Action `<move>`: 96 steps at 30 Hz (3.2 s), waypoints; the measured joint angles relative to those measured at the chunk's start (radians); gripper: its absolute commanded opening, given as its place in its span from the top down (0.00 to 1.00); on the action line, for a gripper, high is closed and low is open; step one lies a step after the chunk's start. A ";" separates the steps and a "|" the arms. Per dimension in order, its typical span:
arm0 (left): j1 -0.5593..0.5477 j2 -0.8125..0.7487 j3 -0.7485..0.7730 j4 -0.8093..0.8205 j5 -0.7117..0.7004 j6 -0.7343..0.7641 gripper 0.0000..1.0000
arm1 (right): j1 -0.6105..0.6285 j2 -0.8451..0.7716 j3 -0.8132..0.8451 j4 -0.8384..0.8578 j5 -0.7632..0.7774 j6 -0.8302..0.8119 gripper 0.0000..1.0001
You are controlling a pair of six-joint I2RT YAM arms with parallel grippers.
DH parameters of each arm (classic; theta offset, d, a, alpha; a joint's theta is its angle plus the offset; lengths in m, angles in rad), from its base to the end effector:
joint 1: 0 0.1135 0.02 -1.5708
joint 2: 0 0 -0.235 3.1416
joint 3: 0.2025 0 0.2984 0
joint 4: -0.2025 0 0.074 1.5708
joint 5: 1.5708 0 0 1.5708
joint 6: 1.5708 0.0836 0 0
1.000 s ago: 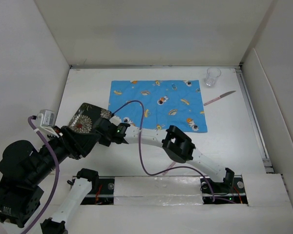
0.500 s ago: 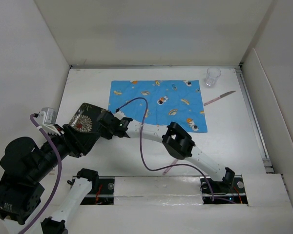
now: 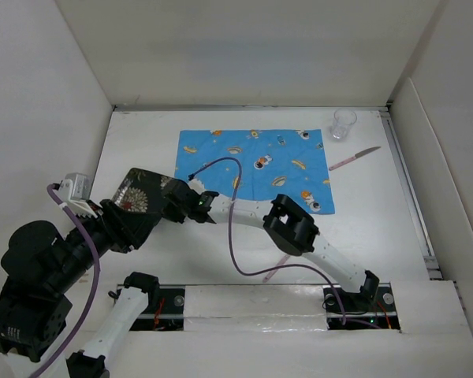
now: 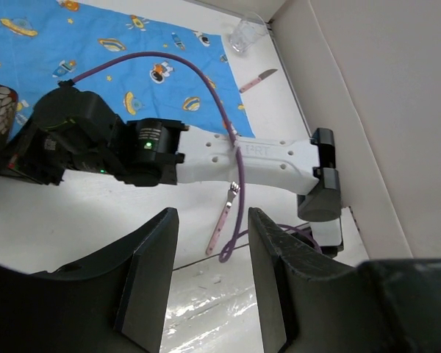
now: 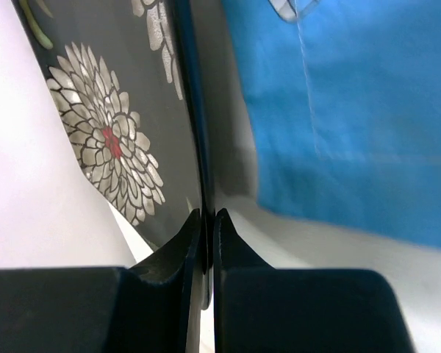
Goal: Set the dinner table for one person
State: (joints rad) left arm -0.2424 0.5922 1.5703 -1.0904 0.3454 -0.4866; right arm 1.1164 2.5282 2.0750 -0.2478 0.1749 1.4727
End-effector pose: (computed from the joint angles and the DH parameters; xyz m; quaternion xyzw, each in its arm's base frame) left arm 0.0808 -0.0491 0.5035 0.0242 0.7431 -0.3537 0.5676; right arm 0.2855 0.5513 0.0739 0.1963 0.8826 0.3822 0.1907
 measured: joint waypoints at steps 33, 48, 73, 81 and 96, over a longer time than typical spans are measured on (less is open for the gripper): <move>0.000 0.372 -0.410 0.463 -0.328 -0.085 0.69 | -0.863 -0.590 -0.655 -0.089 -0.821 -0.765 1.00; -0.041 0.420 -0.484 0.583 -0.340 0.038 0.66 | -0.846 -0.484 -0.597 -0.047 -0.824 -0.771 1.00; -0.065 0.470 -0.513 0.630 -0.314 0.044 0.66 | -0.869 -0.438 -0.586 -0.140 -0.791 -0.860 0.44; -0.065 0.470 -0.519 0.630 -0.321 0.044 0.69 | -0.882 -0.442 -0.517 -0.290 -0.674 -0.927 0.42; -0.065 0.455 -0.523 0.651 -0.305 0.107 0.90 | -1.169 -0.531 -0.258 -0.358 -0.227 -0.847 0.71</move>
State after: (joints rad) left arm -0.3077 1.0470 1.0473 -0.4397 0.0402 -0.3798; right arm -0.0528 1.9976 1.8168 -0.6060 -0.0517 0.6254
